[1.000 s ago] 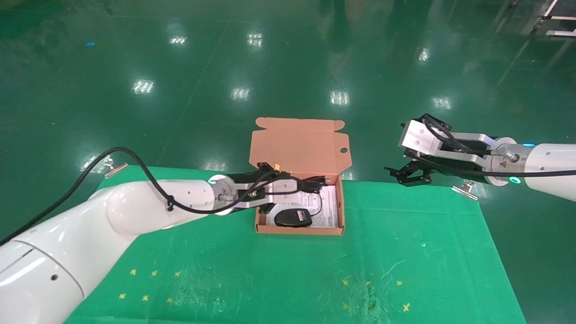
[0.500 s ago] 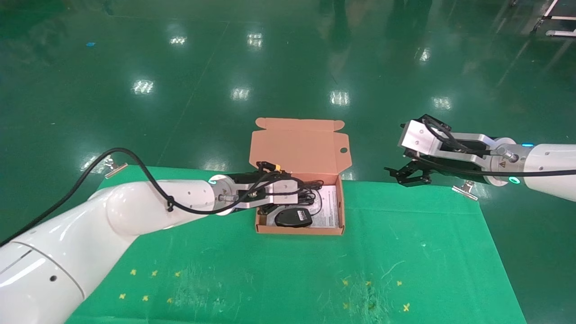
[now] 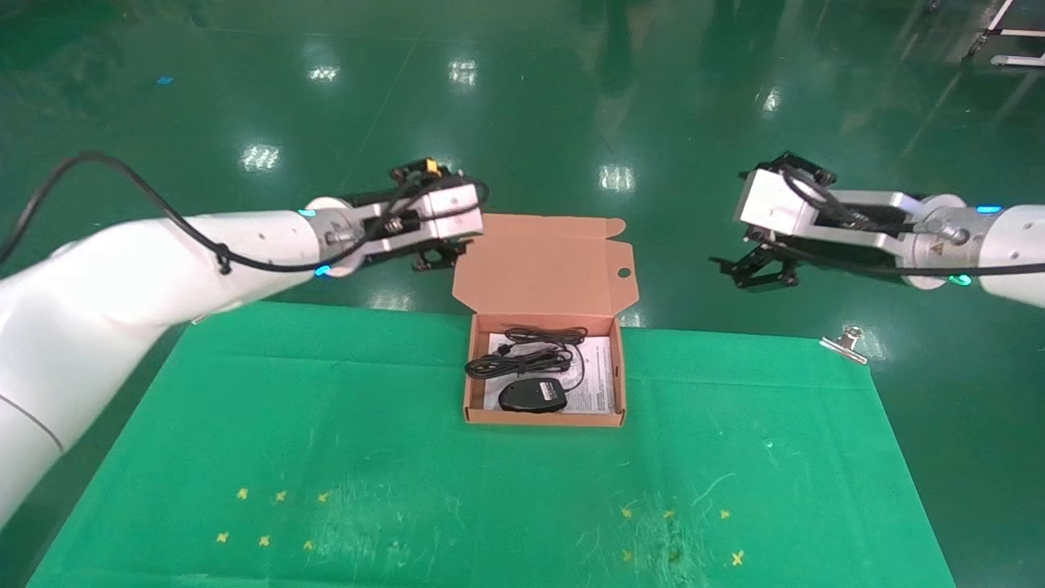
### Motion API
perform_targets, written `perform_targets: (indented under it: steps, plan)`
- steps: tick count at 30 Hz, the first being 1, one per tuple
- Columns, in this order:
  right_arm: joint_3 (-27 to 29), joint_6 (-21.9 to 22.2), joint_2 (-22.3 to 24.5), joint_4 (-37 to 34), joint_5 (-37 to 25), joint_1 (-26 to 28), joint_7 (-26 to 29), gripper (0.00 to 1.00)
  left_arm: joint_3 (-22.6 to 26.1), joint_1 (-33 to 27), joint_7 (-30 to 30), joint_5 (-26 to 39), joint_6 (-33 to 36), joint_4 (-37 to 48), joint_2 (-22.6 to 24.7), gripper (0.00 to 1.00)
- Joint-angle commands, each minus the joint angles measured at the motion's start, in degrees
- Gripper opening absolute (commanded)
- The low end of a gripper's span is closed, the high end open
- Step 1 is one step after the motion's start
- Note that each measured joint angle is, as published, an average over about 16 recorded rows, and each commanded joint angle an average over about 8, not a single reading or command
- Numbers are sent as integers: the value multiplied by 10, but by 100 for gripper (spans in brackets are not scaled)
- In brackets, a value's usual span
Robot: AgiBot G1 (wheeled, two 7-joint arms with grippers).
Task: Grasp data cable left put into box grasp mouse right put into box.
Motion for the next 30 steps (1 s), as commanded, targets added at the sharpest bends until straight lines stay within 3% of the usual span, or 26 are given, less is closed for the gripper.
perform_targets:
  steps: [1, 30]
  plan:
    - [-3, 2, 0, 1, -8, 6, -1, 100, 0, -7, -4, 3, -6, 4, -1, 100]
    - [122, -170, 62, 95, 215, -130, 49, 100, -173, 134, -68, -239, 246, -163, -169, 100]
